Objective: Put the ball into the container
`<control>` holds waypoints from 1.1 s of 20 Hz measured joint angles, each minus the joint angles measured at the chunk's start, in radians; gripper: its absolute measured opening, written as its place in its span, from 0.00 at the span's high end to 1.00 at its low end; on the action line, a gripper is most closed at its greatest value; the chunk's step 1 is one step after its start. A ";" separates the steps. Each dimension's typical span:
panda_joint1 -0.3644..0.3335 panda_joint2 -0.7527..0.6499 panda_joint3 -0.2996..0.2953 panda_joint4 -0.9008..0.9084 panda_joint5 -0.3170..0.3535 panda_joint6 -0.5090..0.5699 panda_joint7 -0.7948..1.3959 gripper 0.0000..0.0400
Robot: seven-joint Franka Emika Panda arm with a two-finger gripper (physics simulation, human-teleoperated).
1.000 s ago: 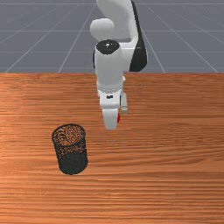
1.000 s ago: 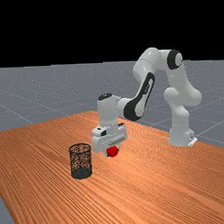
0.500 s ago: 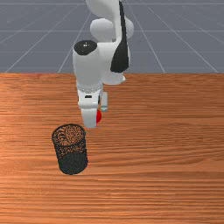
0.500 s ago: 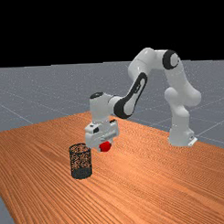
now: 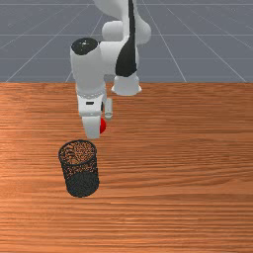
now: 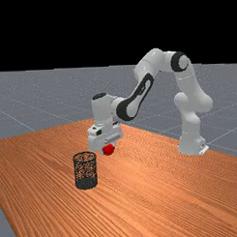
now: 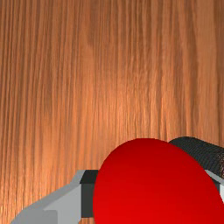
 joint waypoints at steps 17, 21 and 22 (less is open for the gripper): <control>-0.092 0.125 -0.020 0.229 0.033 -0.144 -0.092 0.30; -0.082 0.212 -0.035 0.399 0.013 -0.208 -0.050 0.31; -0.083 0.229 -0.034 0.437 0.010 -0.229 -0.054 0.31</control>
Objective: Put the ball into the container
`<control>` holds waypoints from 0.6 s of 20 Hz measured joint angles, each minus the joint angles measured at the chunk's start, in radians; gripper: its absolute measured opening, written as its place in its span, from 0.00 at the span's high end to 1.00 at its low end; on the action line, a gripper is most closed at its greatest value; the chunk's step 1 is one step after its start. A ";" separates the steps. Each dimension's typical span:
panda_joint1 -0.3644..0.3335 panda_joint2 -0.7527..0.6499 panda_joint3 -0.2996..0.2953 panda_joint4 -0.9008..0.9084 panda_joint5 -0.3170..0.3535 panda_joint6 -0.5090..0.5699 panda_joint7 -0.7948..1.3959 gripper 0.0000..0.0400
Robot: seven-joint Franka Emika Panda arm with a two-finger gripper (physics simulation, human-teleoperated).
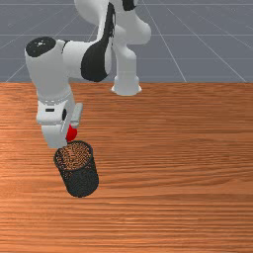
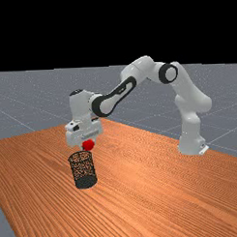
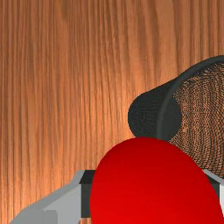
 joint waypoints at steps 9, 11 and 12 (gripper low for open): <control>0.004 -0.024 -0.005 -0.027 -0.010 -0.024 0.006 0.30; 0.005 0.012 -0.005 0.036 -0.011 -0.062 0.010 0.30; 0.004 0.008 -0.002 0.024 -0.006 -0.035 0.009 0.30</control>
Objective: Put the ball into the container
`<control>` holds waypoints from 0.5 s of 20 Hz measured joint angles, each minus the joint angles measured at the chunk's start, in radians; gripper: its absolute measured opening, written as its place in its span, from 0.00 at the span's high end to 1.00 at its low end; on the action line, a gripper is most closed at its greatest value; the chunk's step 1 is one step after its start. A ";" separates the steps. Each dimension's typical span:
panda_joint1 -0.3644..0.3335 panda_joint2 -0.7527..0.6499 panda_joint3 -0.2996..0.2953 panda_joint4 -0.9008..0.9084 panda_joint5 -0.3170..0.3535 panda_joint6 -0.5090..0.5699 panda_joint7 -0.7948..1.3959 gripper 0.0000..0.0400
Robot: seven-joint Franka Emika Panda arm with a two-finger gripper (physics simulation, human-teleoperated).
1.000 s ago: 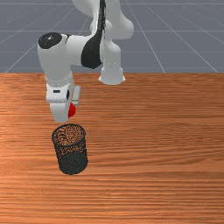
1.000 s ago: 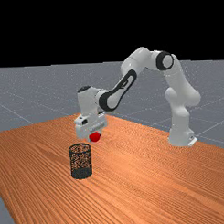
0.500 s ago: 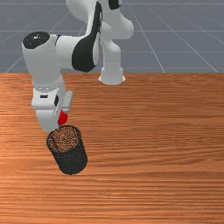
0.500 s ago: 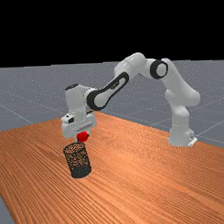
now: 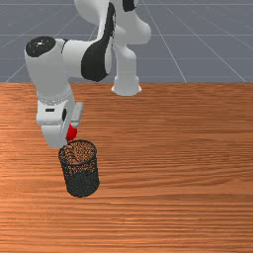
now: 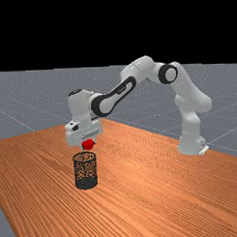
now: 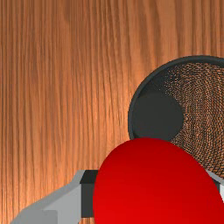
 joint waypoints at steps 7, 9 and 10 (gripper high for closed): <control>0.000 0.067 0.005 0.108 0.005 -0.040 0.005 0.04; 0.014 0.056 -0.009 0.075 -0.018 0.002 0.023 0.01; 0.012 0.040 -0.007 0.043 -0.015 0.014 0.019 0.01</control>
